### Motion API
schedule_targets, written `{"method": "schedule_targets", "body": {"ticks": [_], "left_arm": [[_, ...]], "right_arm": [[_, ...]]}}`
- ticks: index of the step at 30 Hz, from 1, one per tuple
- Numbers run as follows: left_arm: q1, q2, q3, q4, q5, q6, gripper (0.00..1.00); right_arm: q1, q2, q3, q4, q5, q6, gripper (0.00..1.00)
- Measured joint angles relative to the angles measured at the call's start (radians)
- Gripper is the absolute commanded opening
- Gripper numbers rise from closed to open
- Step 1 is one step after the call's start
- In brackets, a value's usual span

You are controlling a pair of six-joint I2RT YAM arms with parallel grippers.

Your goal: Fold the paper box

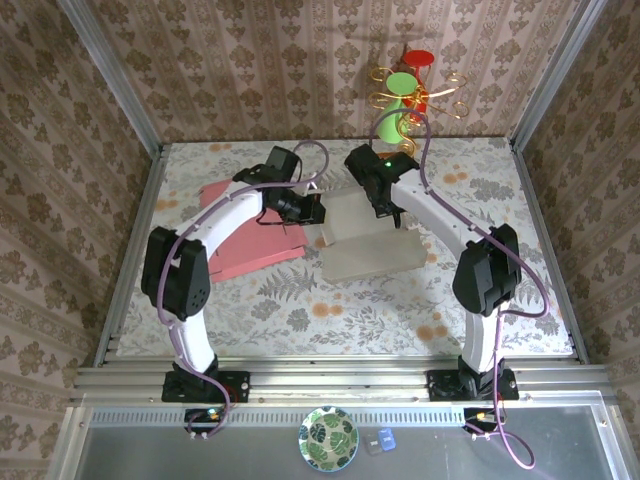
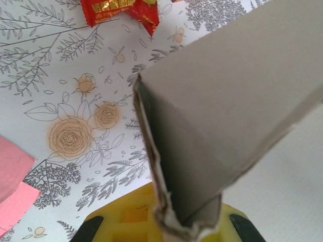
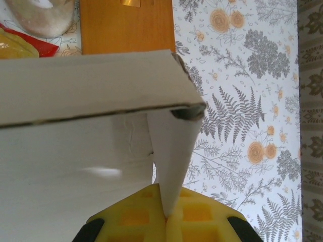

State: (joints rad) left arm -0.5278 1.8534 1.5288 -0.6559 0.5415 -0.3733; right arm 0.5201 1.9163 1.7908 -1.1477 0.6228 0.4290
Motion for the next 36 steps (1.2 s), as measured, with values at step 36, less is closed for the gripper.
{"method": "schedule_targets", "body": {"ticks": [36], "left_arm": [[-0.149,0.085,-0.208,0.191,-0.338,-0.151,0.16]], "right_arm": [[0.074,-0.034,-0.275,0.075,-0.077,0.190,0.00]]}}
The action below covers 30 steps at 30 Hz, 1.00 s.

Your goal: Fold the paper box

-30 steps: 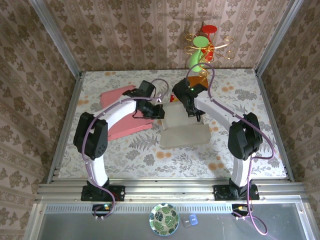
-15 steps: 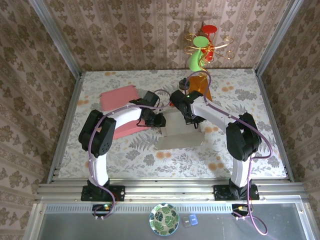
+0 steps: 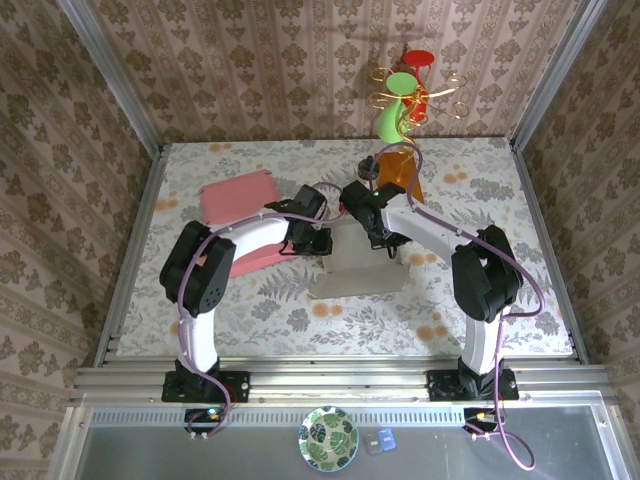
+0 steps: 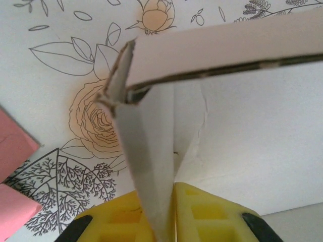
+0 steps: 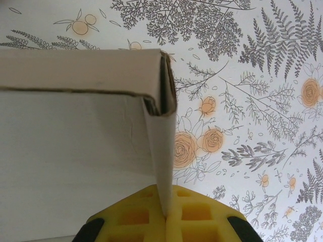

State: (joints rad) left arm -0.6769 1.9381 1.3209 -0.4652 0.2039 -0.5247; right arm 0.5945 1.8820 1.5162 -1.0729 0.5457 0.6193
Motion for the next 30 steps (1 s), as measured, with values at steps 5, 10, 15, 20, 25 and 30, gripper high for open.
{"method": "schedule_targets", "body": {"ticks": [5,10,15,20,25,30], "left_arm": [[-0.031,0.000,0.021,-0.047,-0.090,-0.058,0.17],[-0.057,0.000,0.044,-0.102,-0.160,-0.113,0.09],[-0.077,0.004,0.063,-0.140,-0.222,-0.161,0.00],[-0.079,0.004,0.064,-0.146,-0.240,-0.184,0.00],[-0.079,0.004,0.066,-0.149,-0.248,-0.187,0.11],[-0.079,0.004,0.067,-0.157,-0.265,-0.189,0.15]], "right_arm": [[0.009,0.000,-0.008,0.005,0.005,0.014,0.00],[0.021,0.000,-0.029,0.023,0.004,0.024,0.00],[0.026,0.000,-0.038,0.028,0.002,0.043,0.00],[0.029,0.000,-0.039,0.031,-0.002,0.048,0.00],[0.029,0.000,-0.039,0.031,-0.005,0.052,0.00],[0.030,0.000,-0.039,0.034,-0.006,0.058,0.00]]}}
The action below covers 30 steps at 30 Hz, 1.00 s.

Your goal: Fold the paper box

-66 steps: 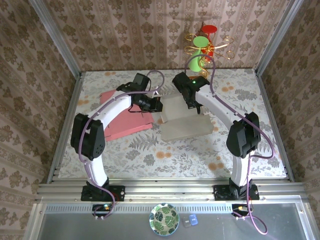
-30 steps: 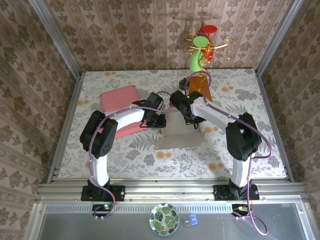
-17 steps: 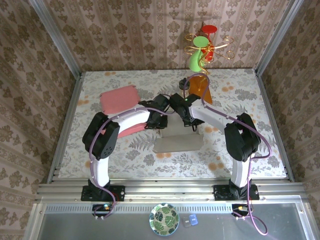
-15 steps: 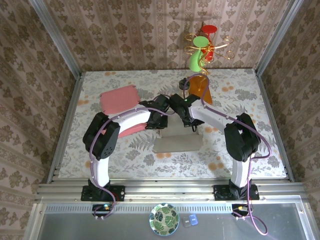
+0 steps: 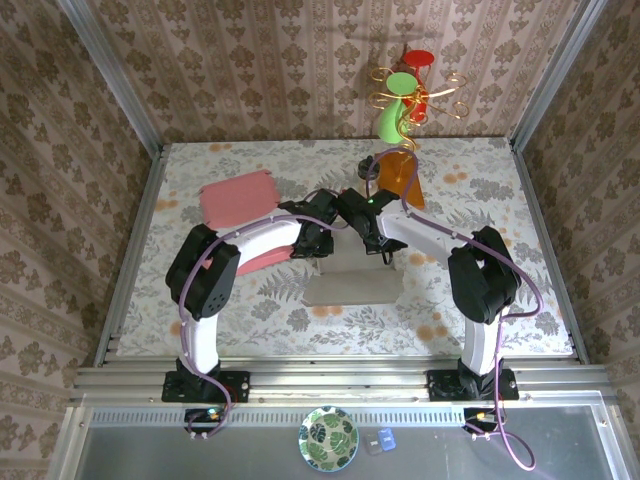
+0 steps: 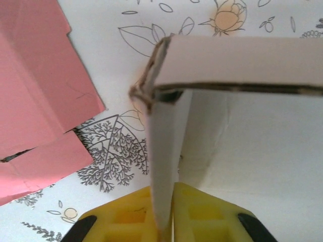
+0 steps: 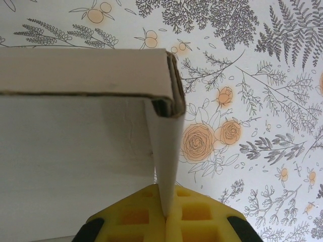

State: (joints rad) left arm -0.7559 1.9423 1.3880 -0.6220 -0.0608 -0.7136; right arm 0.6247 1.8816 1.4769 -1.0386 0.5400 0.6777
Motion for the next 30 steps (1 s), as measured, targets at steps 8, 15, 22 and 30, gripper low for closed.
{"method": "schedule_targets", "body": {"ticks": [8,15,22,30], "left_arm": [[0.000,0.006,0.008,-0.006,-0.015,0.003,0.06],[0.000,0.006,0.009,-0.009,-0.028,-0.001,0.00],[0.000,0.005,0.009,-0.008,-0.034,0.002,0.20],[0.000,-0.024,0.000,-0.014,-0.071,0.055,0.45]], "right_arm": [[0.000,0.000,0.000,0.004,-0.008,0.000,0.00],[0.001,0.000,-0.001,0.008,-0.021,0.000,0.00],[0.001,0.000,-0.003,0.012,-0.025,0.001,0.00],[0.001,0.000,-0.006,0.010,-0.010,0.006,0.00]]}}
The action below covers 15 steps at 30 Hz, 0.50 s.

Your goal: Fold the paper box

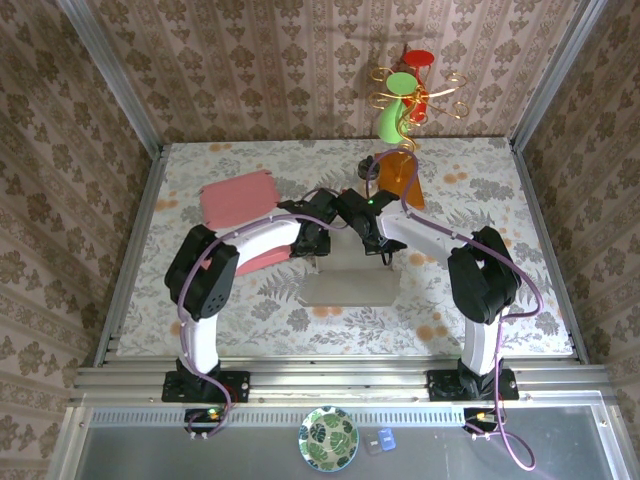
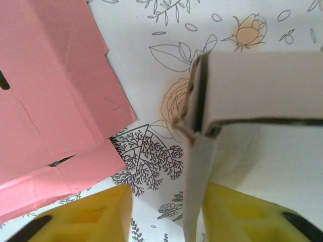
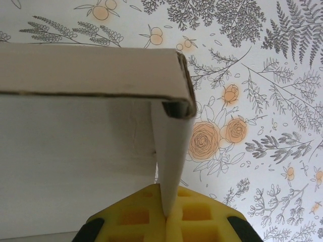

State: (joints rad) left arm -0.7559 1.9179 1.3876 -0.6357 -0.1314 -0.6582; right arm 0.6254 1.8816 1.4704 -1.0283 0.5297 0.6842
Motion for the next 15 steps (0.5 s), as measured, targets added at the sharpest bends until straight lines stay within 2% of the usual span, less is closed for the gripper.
{"method": "schedule_targets", "body": {"ticks": [4,7,13,15], "left_arm": [[0.003,-0.018,-0.002,0.016,0.018,0.023,0.44],[0.004,-0.025,-0.019,0.049,0.049,0.038,0.29],[0.005,-0.025,-0.026,0.056,0.072,0.053,0.29],[0.005,-0.025,-0.026,0.055,0.071,0.054,0.21]], "right_arm": [[0.000,-0.001,0.000,0.001,0.007,0.000,0.00],[-0.001,-0.001,0.000,0.001,0.009,0.000,0.00],[-0.003,-0.001,0.000,0.001,0.009,0.000,0.00],[-0.003,-0.001,0.000,0.001,0.009,0.000,0.00]]}}
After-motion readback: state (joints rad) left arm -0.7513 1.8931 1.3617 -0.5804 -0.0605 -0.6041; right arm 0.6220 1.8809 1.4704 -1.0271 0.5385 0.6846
